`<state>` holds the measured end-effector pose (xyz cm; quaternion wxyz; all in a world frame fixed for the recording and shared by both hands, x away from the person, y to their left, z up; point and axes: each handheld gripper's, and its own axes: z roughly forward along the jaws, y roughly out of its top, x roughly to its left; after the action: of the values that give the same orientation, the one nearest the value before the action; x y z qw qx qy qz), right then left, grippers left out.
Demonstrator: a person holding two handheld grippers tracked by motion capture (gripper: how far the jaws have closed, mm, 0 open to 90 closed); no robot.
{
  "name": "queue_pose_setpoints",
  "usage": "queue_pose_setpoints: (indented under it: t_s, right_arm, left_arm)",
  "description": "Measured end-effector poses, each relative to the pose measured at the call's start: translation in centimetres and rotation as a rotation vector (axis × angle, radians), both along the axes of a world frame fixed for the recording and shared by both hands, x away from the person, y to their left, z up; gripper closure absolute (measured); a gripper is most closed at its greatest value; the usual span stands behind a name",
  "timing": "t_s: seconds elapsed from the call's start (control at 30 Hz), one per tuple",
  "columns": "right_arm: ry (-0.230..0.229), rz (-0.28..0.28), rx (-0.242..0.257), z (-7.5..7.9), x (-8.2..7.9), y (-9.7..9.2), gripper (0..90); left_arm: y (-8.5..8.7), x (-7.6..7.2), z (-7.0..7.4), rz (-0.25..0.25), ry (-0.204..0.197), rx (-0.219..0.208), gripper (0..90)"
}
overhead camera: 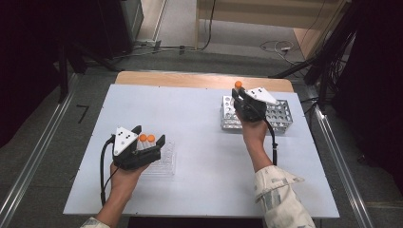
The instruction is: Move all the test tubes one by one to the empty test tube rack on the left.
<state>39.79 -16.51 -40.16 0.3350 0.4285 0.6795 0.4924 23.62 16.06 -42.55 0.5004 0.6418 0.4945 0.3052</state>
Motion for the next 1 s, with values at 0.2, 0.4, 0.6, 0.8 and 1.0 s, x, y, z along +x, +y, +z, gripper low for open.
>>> queue_pose_setpoints:
  t_s: [0.2,0.4,0.6,0.8,1.0]
  right_arm:
    - [0.028,0.086,0.011,-0.3,-1.8,1.1,71.8]
    - [0.048,0.183,0.009,-1.0,-3.7,2.8,71.9]
    - [0.075,0.282,0.0,-1.5,-5.4,4.7,71.8]
    - [0.095,0.361,-0.004,-1.9,-6.7,6.4,71.8]
    - [0.097,0.438,-0.007,-1.7,-7.9,8.0,71.8]
  left_arm:
    - [-0.3,0.0,0.2,-0.004,-0.004,0.004,15.9]
    - [-0.6,0.1,0.3,-0.013,-0.004,0.005,15.9]
    - [-1.3,0.3,0.6,-0.02,-0.011,-0.001,16.2]
    - [-2.3,0.6,1.3,-0.045,-0.025,-0.013,16.7]
    - [-3.4,0.8,2.6,-0.077,-0.051,-0.022,18.6]
